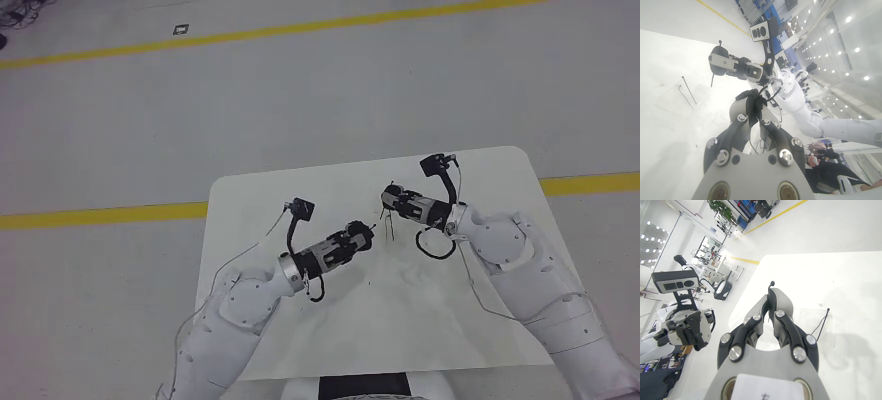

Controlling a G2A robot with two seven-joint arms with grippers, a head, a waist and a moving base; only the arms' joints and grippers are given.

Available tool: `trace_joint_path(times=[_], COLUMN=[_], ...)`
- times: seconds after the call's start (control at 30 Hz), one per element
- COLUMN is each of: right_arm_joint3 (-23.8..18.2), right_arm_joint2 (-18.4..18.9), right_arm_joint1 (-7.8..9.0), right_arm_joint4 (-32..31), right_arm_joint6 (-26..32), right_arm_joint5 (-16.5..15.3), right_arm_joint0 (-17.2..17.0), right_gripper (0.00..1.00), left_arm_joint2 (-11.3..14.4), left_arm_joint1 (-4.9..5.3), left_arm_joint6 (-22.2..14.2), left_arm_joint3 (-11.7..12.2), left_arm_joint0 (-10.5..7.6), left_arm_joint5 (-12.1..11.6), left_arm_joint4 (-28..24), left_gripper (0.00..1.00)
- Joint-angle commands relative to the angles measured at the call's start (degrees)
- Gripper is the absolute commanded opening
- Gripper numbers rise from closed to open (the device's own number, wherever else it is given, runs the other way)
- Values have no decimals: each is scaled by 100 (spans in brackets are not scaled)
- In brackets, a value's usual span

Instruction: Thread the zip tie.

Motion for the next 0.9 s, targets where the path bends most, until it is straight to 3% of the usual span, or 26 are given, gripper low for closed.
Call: trace_joint_path(times=[0.0,0.17,0.37,0.63,0.87], right_arm_joint3=[0,0,0,0,-926], right_arm_joint2=[0,0,0,0,111], right_arm_joint1=[0,0,0,0,30], right_arm_joint4=[0,0,0,0,-730], right_arm_joint6=[0,0,0,0,-927], right_arm_joint5=[0,0,0,0,0], right_arm_joint0=[0,0,0,0,-77], right_gripper=[0,0,0,0,0], left_arm_joint2=[-52,-360,-556,-490,-490], left_arm_joint1=[20,120,194,239,239], left_arm_joint6=[18,-15,-119,-186,-186], left_arm_joint3=[-83,-246,-445,-517,-517], left_arm_joint0=[30,170,257,275,275], left_arm_joint5=[-1,-1,-1,-1,-1], left_arm_joint4=[-349,-636,-961,-785,-785], left_gripper=[0,0,0,0,0])
